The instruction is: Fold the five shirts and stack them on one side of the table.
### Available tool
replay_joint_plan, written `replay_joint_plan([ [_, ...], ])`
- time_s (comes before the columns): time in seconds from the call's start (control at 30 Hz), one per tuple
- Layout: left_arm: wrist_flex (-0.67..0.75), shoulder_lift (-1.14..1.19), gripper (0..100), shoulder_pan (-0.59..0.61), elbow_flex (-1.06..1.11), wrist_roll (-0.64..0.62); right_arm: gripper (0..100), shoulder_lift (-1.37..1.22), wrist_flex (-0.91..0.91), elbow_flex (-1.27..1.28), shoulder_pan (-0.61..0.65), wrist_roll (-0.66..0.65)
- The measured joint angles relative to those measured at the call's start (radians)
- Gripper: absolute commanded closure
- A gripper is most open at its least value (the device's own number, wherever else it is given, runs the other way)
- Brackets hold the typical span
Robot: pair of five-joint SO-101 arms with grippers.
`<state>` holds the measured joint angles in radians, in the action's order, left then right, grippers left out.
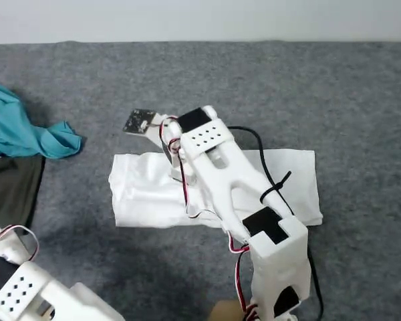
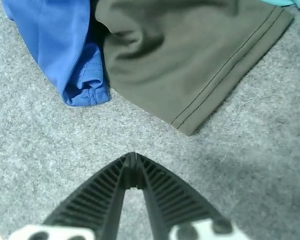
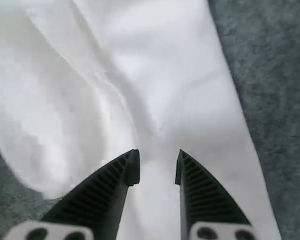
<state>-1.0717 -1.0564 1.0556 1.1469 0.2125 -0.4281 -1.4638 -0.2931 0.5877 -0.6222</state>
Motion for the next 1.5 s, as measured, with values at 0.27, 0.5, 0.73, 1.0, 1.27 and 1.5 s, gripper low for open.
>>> replay_joint_plan([
  [0.27,0.000,0.000,100,0.000,0.000,0.000,85.9,-0.008,-0.003,-0.021,0.032,0.000],
  [0.5,0.000,0.000,100,0.000,0.000,0.000,86.0,-0.008,-0.035,-0.021,0.143,0.000],
  [0.73,0.000,0.000,100,0.000,0.000,0.000,85.9,-0.008,-0.232,-0.021,0.195,-0.002],
  [1.0,0.000,0.000,100,0.000,0.000,0.000,85.9,-0.005,-0.284,-0.018,0.226,-0.002],
  [1.27,0.000,0.000,100,0.000,0.000,0.000,85.9,0.075,-0.278,0.187,0.276,-0.002],
  [1.5,0.000,0.000,100,0.000,0.000,0.000,85.7,0.206,-0.199,0.370,0.282,0.020],
])
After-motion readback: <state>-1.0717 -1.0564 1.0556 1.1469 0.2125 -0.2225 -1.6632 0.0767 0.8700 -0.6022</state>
